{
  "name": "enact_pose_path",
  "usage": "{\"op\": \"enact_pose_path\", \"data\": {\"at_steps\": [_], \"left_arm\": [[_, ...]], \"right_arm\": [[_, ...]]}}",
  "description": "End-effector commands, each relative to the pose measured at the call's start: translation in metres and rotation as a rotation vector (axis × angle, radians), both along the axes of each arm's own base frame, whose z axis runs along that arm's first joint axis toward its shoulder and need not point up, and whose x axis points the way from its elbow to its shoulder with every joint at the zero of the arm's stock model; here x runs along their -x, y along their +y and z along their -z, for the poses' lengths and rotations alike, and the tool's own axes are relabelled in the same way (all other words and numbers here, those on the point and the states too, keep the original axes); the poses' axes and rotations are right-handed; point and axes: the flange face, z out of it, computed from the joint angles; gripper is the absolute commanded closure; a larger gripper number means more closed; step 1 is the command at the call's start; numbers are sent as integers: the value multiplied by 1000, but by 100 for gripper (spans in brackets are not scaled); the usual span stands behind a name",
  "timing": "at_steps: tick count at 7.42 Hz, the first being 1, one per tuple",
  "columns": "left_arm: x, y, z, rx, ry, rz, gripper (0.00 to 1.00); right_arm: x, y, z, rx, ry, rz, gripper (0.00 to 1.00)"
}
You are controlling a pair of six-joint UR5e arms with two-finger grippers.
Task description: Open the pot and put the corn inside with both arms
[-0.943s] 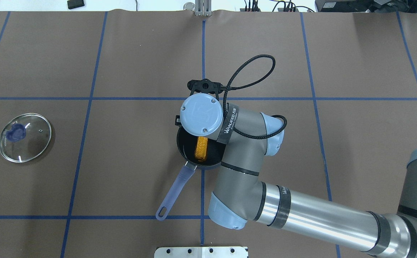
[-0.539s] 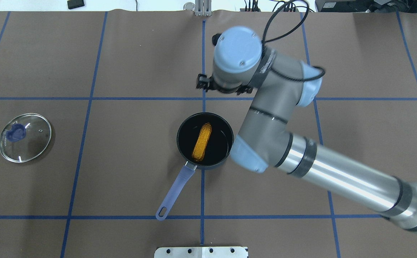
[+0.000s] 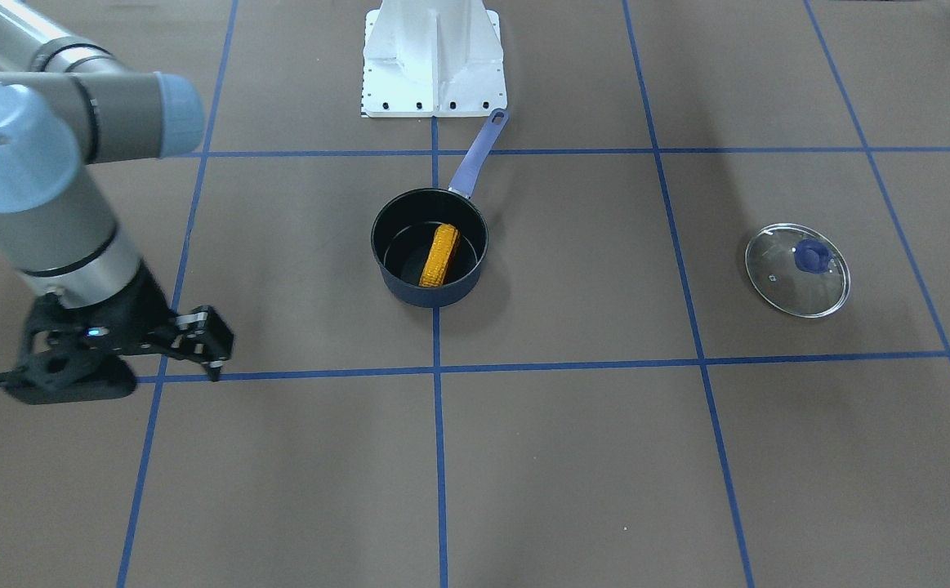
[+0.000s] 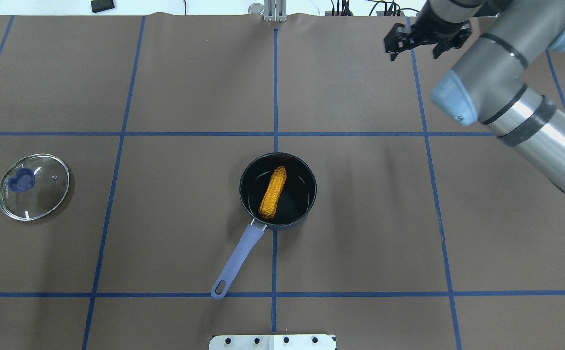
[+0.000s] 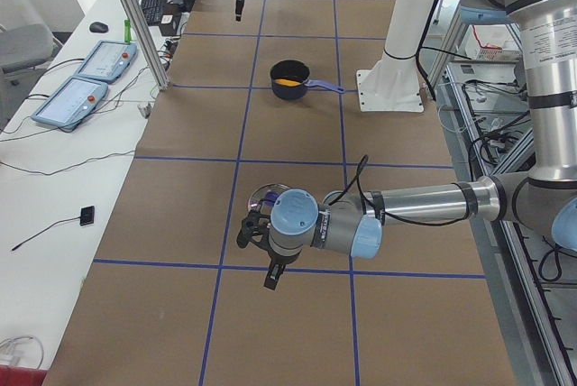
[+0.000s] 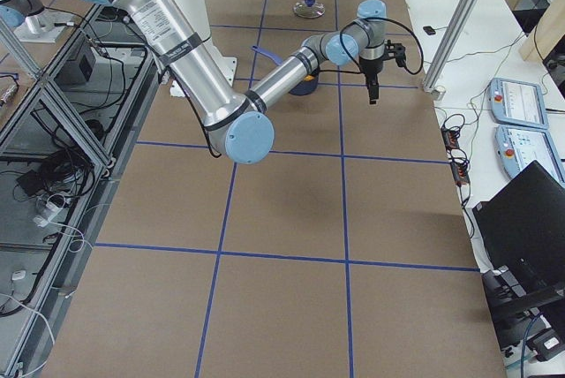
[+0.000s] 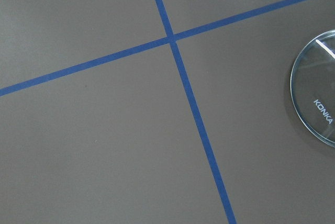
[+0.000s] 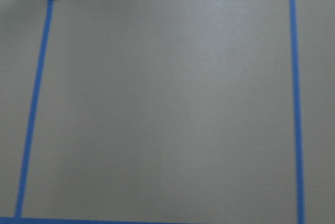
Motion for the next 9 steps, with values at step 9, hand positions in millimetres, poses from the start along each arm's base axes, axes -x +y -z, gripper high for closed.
{"op": "enact_pose_path", "data": {"at_steps": [9], "left_arm": [[0,0,63,153,-51,-13,2]], "right_arm": [[-317,184,-295,136,5,39,0]]}}
